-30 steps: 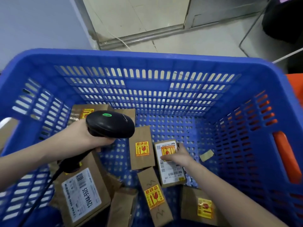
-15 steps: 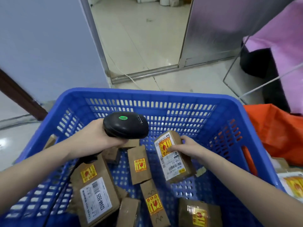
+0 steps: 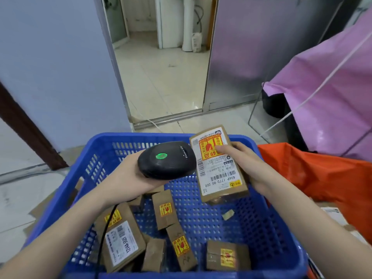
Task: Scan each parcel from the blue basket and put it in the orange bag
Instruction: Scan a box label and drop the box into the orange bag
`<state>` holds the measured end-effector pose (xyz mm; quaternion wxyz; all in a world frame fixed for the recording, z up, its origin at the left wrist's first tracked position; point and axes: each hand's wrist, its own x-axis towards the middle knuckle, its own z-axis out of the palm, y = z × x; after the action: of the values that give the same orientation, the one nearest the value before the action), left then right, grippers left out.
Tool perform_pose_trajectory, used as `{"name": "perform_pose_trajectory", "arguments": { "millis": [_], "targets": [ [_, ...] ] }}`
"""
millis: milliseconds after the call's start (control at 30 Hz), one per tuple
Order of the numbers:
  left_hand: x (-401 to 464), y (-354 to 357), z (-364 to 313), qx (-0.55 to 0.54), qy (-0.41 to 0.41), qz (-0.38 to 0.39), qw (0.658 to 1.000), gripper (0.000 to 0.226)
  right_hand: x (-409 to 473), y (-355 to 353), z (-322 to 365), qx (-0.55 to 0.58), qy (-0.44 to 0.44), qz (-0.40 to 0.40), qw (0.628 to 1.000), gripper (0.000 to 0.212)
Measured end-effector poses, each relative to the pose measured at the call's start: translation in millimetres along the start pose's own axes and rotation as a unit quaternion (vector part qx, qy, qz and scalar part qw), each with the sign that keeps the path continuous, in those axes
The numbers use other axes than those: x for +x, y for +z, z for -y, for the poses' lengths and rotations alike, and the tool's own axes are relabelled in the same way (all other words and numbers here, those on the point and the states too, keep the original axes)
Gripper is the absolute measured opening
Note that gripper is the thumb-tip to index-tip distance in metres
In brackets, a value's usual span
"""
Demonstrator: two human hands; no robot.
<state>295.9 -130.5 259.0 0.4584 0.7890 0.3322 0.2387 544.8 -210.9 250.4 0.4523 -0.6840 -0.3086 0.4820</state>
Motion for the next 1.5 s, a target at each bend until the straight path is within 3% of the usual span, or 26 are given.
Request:
{"name": "perform_pose_trajectory", "arguments": {
  "millis": [167, 500, 633, 967, 1500],
  "targets": [
    [-6, -1, 11, 0.029, -0.012, 0.018, 0.999, 0.054, -9, 0, -9, 0.050, -0.006, -0.046, 0.998, 0.051],
    [8, 13, 17, 0.011, -0.045, -0.048, 0.998, 0.030, 9, 13, -12, 0.173, -0.059, -0.171, 0.968, 0.054],
    [12, 17, 19, 0.000, -0.063, -0.068, 0.996, 0.028, 10, 18, -11, 0.202, -0.077, -0.173, 0.961, 0.049],
    [14, 21, 15, 0.025, -0.073, -0.042, 0.996, 0.030, 13, 25, -13, 0.209, -0.082, -0.180, 0.958, 0.069],
    [16, 20, 8, 0.060, -0.073, -0.057, 0.994, 0.022, 14, 20, -10, 0.214, -0.088, -0.185, 0.955, 0.066]
  ]
}}
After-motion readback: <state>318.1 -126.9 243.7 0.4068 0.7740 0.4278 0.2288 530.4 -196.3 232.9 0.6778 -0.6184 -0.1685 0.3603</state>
